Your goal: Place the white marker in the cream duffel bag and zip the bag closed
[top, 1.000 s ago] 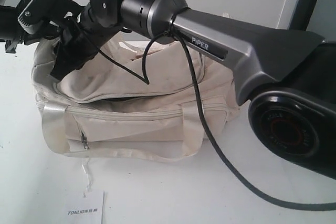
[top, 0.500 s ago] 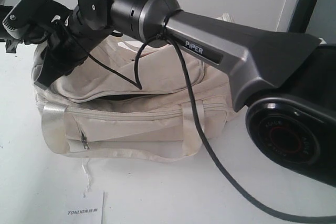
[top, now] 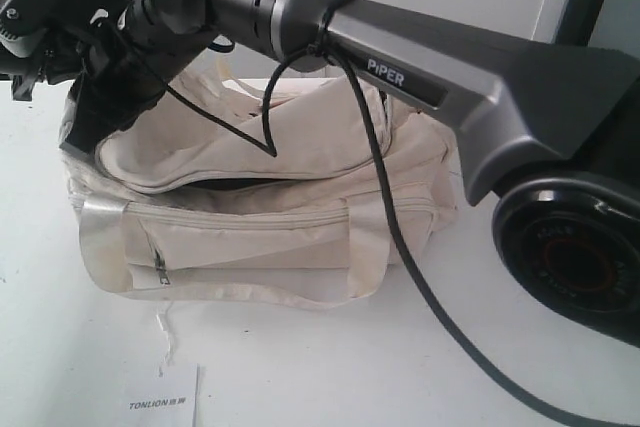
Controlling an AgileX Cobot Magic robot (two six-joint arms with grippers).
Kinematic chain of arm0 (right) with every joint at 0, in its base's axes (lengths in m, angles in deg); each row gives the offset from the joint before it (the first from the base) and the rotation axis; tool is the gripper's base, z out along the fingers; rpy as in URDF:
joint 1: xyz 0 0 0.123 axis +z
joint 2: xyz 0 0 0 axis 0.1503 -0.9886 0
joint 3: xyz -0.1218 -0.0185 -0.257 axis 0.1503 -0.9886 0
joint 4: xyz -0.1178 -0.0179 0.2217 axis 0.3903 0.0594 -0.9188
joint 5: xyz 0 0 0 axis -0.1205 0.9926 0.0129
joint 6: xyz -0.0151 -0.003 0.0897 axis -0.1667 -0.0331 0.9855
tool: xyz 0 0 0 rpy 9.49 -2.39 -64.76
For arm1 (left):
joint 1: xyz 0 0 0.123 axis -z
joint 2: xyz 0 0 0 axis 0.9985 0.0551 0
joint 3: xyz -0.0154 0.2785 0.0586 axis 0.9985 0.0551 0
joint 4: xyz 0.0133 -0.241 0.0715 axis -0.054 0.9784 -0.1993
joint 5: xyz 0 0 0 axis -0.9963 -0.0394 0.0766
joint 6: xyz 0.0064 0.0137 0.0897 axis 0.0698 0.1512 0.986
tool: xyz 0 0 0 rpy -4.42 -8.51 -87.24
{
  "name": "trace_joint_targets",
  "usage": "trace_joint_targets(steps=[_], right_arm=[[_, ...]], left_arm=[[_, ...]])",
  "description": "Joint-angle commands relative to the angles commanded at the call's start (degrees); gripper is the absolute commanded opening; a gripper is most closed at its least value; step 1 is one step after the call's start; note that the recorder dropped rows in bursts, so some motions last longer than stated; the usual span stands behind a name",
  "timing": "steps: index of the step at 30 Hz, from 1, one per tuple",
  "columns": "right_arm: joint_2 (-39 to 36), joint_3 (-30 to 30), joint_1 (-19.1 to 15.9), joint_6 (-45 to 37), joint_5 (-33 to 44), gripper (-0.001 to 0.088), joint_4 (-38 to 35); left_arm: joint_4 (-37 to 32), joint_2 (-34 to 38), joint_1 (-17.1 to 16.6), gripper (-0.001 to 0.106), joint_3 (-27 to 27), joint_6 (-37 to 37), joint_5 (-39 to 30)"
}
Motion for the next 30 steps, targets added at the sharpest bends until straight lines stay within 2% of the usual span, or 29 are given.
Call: trace_joint_targets(steps=[4, 9, 11, 16, 20, 27, 30], right_arm=[[0.99, 0.0, -0.11, 0.0, -1.31, 0.0, 4.88], [2.65, 0.0, -0.11, 0.32, -1.94, 0.0, 5.72], [2.9, 0.0, -0.11, 0.32, -2.1, 0.0, 5.72], [3.25, 0.0, -0.11, -0.28, -2.53, 0.0, 4.65], [0.55, 0.0, -0.11, -3.18, -1.48, 0.0, 2.8], [-0.52, 0.0, 0.0, -3.79, -1.47, 0.0, 2.68], [-0.42, 0.0, 0.0, -3.79, -1.09, 0.0, 2.68]], left_arm=[[-0.82, 0.0, 0.0, 0.0, 0.0, 0.0, 0.11], [-0.94, 0.0, -0.97, 0.0, 0.0, -0.12, 0.25], [-0.83, 0.0, -1.56, 0.003, 0.0, -0.12, 0.08], [-0.6, 0.0, -3.18, 0.029, 0.0, -0.12, -0.04], [-0.39, 0.0, -4.0, 0.049, 0.0, -0.12, -0.45], [-0.47, -0.23, -4.0, 0.061, -0.43, 1.35, -2.54], [-4.43, -0.23, -4.0, 0.068, -1.64, 4.41, -4.81]])
